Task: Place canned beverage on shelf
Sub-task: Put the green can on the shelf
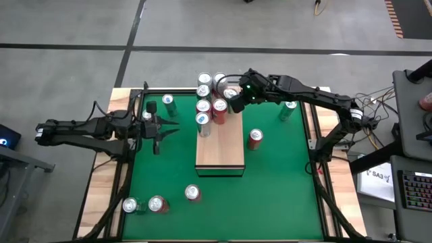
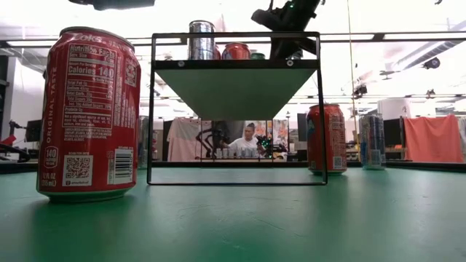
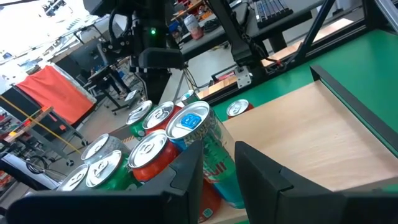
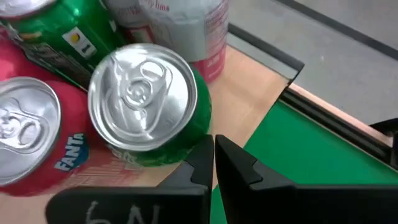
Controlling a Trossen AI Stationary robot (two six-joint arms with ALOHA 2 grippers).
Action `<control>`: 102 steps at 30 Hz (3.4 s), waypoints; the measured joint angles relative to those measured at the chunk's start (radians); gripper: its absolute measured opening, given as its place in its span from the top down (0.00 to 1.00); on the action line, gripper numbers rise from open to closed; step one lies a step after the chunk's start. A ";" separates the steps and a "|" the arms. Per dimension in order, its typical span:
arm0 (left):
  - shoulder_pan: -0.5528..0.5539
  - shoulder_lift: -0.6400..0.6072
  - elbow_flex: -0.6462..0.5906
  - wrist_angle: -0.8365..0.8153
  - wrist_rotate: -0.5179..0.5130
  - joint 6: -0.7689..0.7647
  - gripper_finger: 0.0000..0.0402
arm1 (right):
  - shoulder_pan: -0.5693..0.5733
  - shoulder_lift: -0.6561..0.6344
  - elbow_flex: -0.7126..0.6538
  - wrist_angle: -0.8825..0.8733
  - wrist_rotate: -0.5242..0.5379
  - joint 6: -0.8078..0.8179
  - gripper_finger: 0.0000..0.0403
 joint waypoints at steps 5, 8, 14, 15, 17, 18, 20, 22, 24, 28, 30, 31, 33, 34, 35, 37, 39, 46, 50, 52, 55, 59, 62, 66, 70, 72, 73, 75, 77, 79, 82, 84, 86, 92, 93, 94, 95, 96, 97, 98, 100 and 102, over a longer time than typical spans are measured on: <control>0.000 -0.001 0.000 -0.001 0.000 0.000 0.81 | 0.000 0.023 0.000 0.024 0.001 -0.002 0.98; 0.000 0.000 0.000 -0.001 -0.001 0.000 0.81 | 0.000 0.031 0.000 0.028 -0.009 -0.005 0.98; 0.000 0.000 0.000 -0.003 -0.001 -0.002 0.81 | 0.000 0.022 0.000 0.027 -0.023 -0.001 0.98; 0.000 0.000 0.000 -0.004 -0.001 -0.002 0.81 | 0.000 0.021 0.000 0.033 -0.023 -0.001 0.98; -0.001 0.001 0.000 -0.004 -0.001 -0.002 0.81 | 0.000 0.022 0.000 0.044 -0.022 -0.004 0.98; -0.001 0.001 0.000 -0.004 -0.001 -0.002 0.81 | 0.000 0.024 0.000 0.051 -0.022 -0.005 0.98; -0.001 0.001 0.000 -0.004 -0.001 -0.003 0.81 | 0.000 0.029 0.000 0.067 -0.022 -0.010 0.98; -0.001 0.001 0.000 -0.004 -0.001 -0.003 0.81 | 0.000 0.034 0.000 0.088 -0.023 -0.025 0.98; -0.001 0.001 0.000 -0.004 -0.001 -0.003 0.81 | 0.000 0.037 0.000 0.100 -0.023 -0.032 0.98; -0.001 0.001 0.000 -0.017 -0.002 -0.003 0.81 | 0.000 0.036 0.000 0.085 -0.023 -0.031 0.98; -0.001 -0.001 0.000 -0.044 -0.002 -0.002 0.81 | 0.000 0.034 0.000 0.084 -0.023 -0.028 0.98; -0.001 -0.001 0.000 -0.062 -0.002 0.002 0.81 | 0.000 0.033 0.000 0.087 -0.023 -0.027 0.98; -0.001 -0.004 0.000 -0.097 -0.003 0.018 0.81 | 0.000 0.032 0.000 0.098 -0.023 -0.027 0.98; -0.001 -0.007 -0.001 -0.114 -0.003 0.023 0.81 | 0.000 0.032 0.000 0.105 -0.023 -0.027 0.98; -0.001 -0.011 -0.002 -0.121 -0.003 0.023 0.81 | 0.000 0.032 0.000 0.113 -0.022 -0.027 0.98; -0.001 -0.024 -0.010 -0.121 -0.002 0.028 0.81 | 0.000 0.032 0.000 0.130 -0.022 -0.027 0.98; -0.001 -0.038 -0.014 -0.122 -0.002 0.054 0.81 | 0.000 0.032 0.000 0.144 -0.022 -0.027 0.98; -0.001 -0.065 -0.014 -0.037 -0.001 0.075 0.81 | 0.000 0.033 -0.001 0.162 -0.013 -0.052 0.98; -0.001 -0.063 -0.019 -0.041 -0.001 0.075 0.81 | 0.000 0.033 -0.002 0.199 -0.012 -0.061 0.98; -0.001 -0.063 -0.021 -0.036 0.000 0.076 0.81 | 0.001 0.033 -0.002 0.212 -0.012 -0.068 0.98; 0.000 -0.059 -0.021 -0.025 0.000 0.076 0.81 | 0.002 0.033 -0.002 0.216 -0.013 -0.061 0.98; 0.000 -0.052 -0.021 -0.024 0.000 0.075 0.81 | 0.002 0.034 -0.003 0.220 -0.013 -0.063 0.98; 0.000 -0.044 -0.021 -0.024 0.000 0.075 0.81 | 0.001 0.034 -0.003 0.221 -0.012 -0.073 0.98; 0.000 -0.032 -0.021 -0.024 0.000 0.075 0.81 | 0.000 0.034 -0.003 0.225 0.017 -0.102 0.98; 0.000 -0.023 -0.021 -0.024 0.000 0.074 0.81 | 0.000 0.034 -0.003 0.232 0.039 -0.123 0.98; 0.000 -0.020 -0.021 -0.024 0.000 0.074 0.81 | 0.000 0.034 -0.003 0.244 0.039 -0.135 0.98; 0.000 -0.019 -0.021 -0.024 0.000 0.074 0.81 | 0.000 0.034 -0.003 0.253 0.039 -0.144 0.98; 0.000 -0.019 -0.021 -0.024 0.000 0.074 0.81 | 0.000 0.034 -0.003 0.266 0.039 -0.152 0.98; 0.000 -0.019 -0.021 -0.024 0.000 0.074 0.81 | 0.000 0.034 -0.003 0.273 0.039 -0.153 0.98; 0.000 -0.019 -0.021 -0.024 0.000 0.074 0.81 | 0.000 0.033 -0.003 0.273 0.039 -0.158 0.98; -0.001 -0.019 -0.021 -0.024 0.000 0.074 0.81 | 0.000 0.026 -0.001 0.279 0.047 -0.163 0.98; -0.001 -0.019 -0.021 -0.024 0.000 0.074 0.81 | 0.000 0.024 0.013 0.281 0.046 -0.164 0.98; -0.001 -0.019 -0.021 -0.024 0.000 0.074 0.81 | 0.000 0.022 0.022 0.284 0.033 -0.165 0.98; -0.001 -0.019 -0.021 -0.024 0.000 0.074 0.81 | 0.006 0.038 0.022 0.278 0.012 -0.158 0.98; -0.001 -0.019 -0.021 -0.024 0.000 0.074 0.81 | 0.006 0.043 0.022 0.278 0.012 -0.158 0.98; -0.001 -0.019 -0.021 -0.024 0.000 0.074 0.81 | 0.006 0.047 0.022 0.278 0.012 -0.158 0.98; -0.001 -0.019 -0.021 -0.024 0.000 0.074 0.81 | 0.006 0.051 0.022 0.276 0.012 -0.158 0.98; -0.001 -0.019 -0.021 -0.024 0.000 0.074 0.81 | 0.006 0.055 0.022 0.276 0.012 -0.158 0.98; -0.001 -0.019 -0.021 -0.024 0.000 0.074 0.81 | 0.006 0.059 0.022 0.279 0.012 -0.158 0.98; -0.001 -0.019 -0.021 -0.024 0.000 0.074 0.81 | 0.006 0.060 0.022 0.281 0.013 -0.159 0.98; -0.001 -0.019 -0.021 -0.024 0.000 0.074 0.81 | 0.006 0.064 0.022 0.283 0.014 -0.166 0.98; -0.001 -0.019 -0.021 -0.024 0.000 0.074 0.81 | 0.006 0.066 0.022 0.284 0.014 -0.170 0.98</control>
